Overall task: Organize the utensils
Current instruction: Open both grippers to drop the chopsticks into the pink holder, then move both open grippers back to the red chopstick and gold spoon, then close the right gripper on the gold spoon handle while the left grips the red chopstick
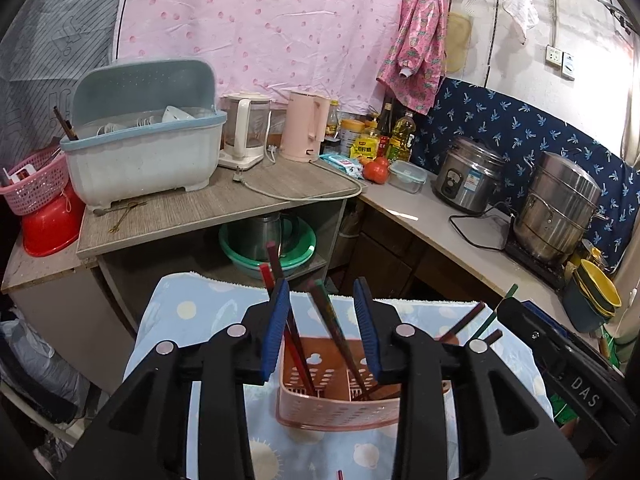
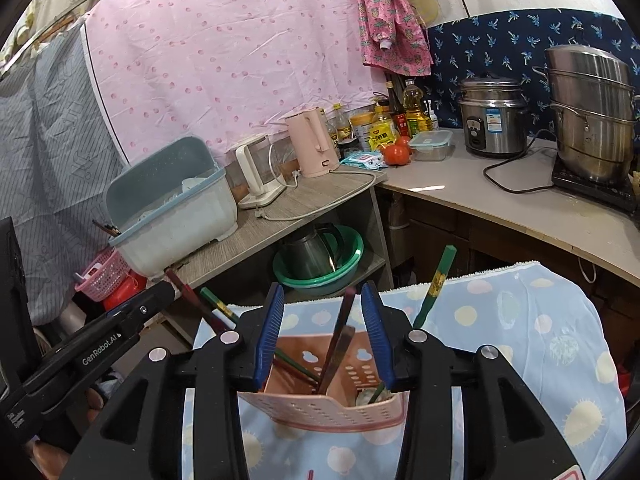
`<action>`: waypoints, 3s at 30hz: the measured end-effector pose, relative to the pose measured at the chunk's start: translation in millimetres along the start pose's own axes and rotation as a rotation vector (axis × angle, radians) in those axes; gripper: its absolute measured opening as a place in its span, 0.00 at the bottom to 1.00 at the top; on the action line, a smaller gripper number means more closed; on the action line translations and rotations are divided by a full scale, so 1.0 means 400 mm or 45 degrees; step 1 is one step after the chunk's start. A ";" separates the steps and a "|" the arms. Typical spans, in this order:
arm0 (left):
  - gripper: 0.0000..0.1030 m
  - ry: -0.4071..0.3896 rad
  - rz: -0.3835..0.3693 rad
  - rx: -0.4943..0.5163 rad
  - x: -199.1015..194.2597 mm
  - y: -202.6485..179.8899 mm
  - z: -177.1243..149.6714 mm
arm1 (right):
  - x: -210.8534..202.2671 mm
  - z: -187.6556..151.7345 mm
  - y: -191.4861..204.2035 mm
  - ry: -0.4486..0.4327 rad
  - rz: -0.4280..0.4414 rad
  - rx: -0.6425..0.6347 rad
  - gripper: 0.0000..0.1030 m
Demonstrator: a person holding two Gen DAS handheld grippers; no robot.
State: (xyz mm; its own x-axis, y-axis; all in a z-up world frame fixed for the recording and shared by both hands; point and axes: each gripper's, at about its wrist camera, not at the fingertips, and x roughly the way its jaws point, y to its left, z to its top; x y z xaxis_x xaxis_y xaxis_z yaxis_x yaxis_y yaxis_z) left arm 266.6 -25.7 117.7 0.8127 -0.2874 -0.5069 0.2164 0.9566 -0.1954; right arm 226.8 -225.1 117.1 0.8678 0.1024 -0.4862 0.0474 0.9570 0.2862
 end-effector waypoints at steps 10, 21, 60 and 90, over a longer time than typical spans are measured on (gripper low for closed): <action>0.31 0.032 0.024 0.010 -0.027 0.003 -0.045 | -0.029 -0.048 -0.003 0.043 0.006 -0.002 0.39; 0.31 0.078 0.029 0.038 -0.065 -0.014 -0.112 | -0.072 -0.143 -0.014 0.110 0.002 0.000 0.39; 0.31 0.554 0.077 0.073 -0.131 0.042 -0.612 | -0.111 -0.629 -0.040 0.583 -0.068 -0.107 0.29; 0.39 0.650 -0.103 0.129 -0.187 -0.049 -0.715 | -0.167 -0.672 -0.113 0.579 -0.127 -0.054 0.10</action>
State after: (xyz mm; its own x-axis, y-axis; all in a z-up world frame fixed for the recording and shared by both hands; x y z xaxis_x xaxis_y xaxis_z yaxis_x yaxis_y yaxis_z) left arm 46.9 -36.9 -80.8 0.4294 -0.3234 -0.8432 0.3391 0.9231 -0.1813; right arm 33.6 -202.2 -85.2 0.5549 0.1091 -0.8248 0.0909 0.9775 0.1904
